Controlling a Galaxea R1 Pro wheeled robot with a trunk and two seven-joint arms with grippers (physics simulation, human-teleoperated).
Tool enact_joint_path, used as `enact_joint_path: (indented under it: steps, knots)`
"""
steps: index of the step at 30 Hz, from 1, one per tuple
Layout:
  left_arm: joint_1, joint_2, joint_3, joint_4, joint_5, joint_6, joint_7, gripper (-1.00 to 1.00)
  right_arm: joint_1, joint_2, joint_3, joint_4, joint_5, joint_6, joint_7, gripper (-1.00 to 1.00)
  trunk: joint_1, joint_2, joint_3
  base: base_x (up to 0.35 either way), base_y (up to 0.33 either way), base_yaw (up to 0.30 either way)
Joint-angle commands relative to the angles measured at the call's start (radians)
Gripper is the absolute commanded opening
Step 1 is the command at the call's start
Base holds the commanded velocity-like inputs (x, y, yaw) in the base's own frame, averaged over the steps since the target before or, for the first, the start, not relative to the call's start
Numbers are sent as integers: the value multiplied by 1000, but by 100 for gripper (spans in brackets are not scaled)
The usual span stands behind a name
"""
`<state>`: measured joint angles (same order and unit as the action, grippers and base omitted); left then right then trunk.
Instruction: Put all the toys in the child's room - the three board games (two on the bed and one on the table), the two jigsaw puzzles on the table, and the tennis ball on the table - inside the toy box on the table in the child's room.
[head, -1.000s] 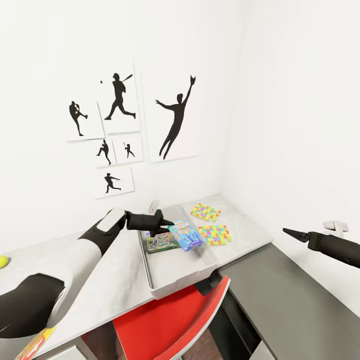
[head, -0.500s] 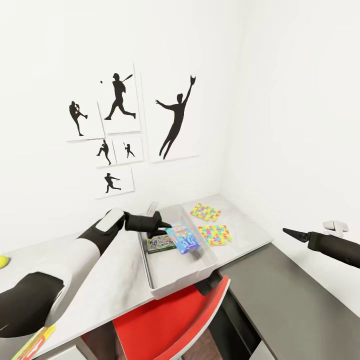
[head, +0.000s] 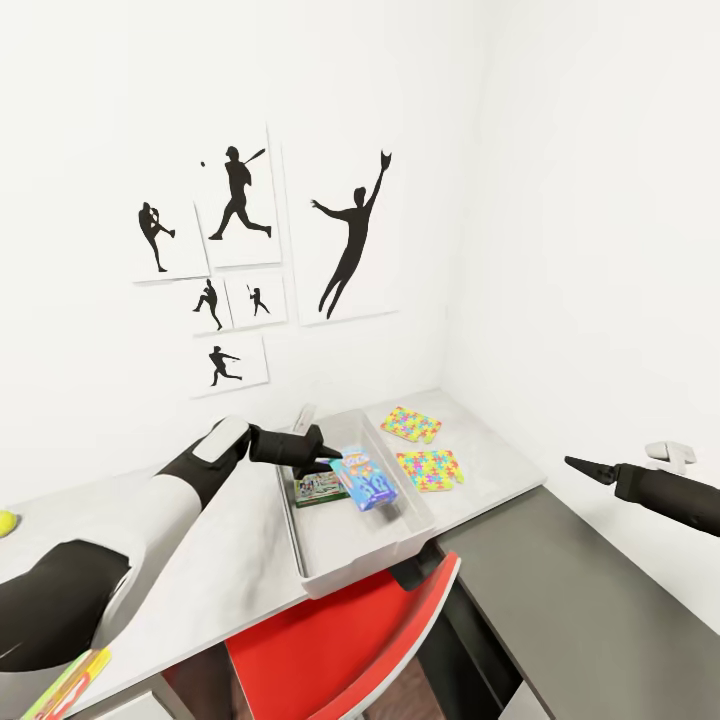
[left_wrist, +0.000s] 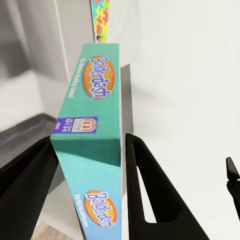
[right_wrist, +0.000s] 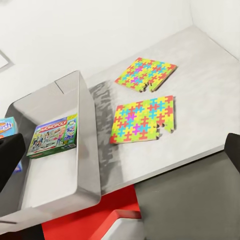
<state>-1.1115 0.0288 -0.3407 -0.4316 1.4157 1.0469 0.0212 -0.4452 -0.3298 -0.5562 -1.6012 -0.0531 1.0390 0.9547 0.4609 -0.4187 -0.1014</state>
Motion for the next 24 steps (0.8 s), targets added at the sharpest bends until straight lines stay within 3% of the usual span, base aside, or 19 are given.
enact_joint_path:
  steps: [1, 12, 24]
  knots:
    - [-3, 0, -6, 5, 8, 0, 4, -100, -1, 0, 0, 0, -5, 8, -1, 100, 1, -2, -2, 0, 0, -19]
    - [-10, -4, -5, 29, 7, 0, 33, -100, -1, -1, 2, 0, -5, 8, 1, 100, 1, -2, -2, 0, 0, -106]
    - [-11, -5, -6, 61, 2, 0, 44, -100, -1, -1, 2, 0, -5, 8, 1, 100, 1, -2, -2, 0, 0, -27]
